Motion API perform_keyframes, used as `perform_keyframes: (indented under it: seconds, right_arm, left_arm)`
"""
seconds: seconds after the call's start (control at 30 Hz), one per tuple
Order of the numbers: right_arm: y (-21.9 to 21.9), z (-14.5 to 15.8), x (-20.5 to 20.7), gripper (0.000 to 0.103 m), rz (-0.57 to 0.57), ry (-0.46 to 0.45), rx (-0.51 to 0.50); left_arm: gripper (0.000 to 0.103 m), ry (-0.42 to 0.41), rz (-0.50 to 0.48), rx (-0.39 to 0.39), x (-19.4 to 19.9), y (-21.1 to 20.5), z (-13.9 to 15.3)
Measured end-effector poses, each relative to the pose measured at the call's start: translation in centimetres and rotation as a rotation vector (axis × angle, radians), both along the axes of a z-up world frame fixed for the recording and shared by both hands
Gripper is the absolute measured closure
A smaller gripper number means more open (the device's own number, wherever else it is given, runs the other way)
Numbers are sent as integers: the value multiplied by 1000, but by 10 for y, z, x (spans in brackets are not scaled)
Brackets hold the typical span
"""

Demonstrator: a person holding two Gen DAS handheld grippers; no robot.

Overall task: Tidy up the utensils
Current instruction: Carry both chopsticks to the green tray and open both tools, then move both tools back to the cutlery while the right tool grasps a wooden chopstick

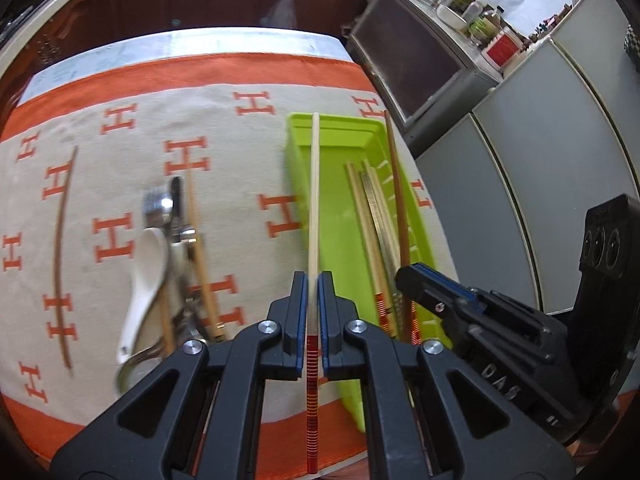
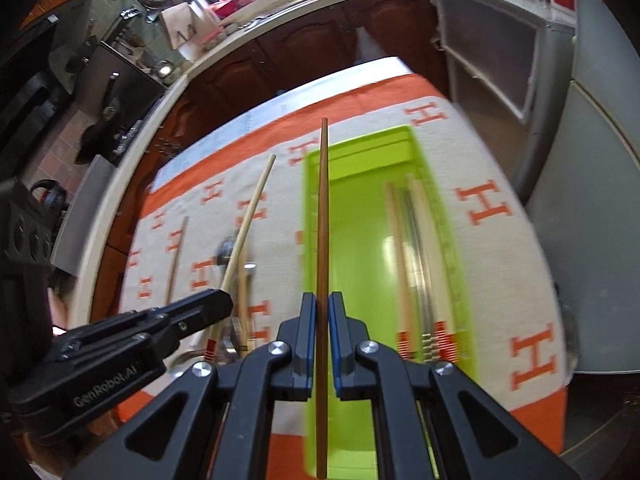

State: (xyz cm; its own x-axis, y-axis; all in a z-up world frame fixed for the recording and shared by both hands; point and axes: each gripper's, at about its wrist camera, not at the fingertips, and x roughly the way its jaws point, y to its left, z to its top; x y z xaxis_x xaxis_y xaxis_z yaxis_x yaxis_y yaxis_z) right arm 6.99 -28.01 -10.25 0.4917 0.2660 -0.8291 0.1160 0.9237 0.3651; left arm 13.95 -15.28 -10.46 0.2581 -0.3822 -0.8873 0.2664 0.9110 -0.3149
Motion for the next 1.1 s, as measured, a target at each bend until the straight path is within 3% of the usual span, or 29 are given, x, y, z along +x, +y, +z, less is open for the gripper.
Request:
perform_keyframes:
  seconds: [0.3,0.43,0.57,0.63,0.7,1.1]
  right_arm:
    - [-29,-21,2,96,-17,56,-117]
    - [-38,-27,0,96,-39,76,-88]
    - [-43,-31,-3,96,-57,83,-68]
    - [-43,-31,-5,96,-58,80,-58]
    - [-41,-31,-7,96,-60,77,-53]
    - [-21,-24,-13,96,-44,54,-42]
  left_arm:
    - [99,53,-45,12,10,-51,-25]
    - [98,54,-66,43,5,-56,-30]
    - [87,36,-76,63,-3,-49,-28]
    - [73,18,-74,70,-8,-43,-24]
    - [68,-12,-70,79,-13,-36,-19]
    - [66,-179,-63,172,-40,-8,13]
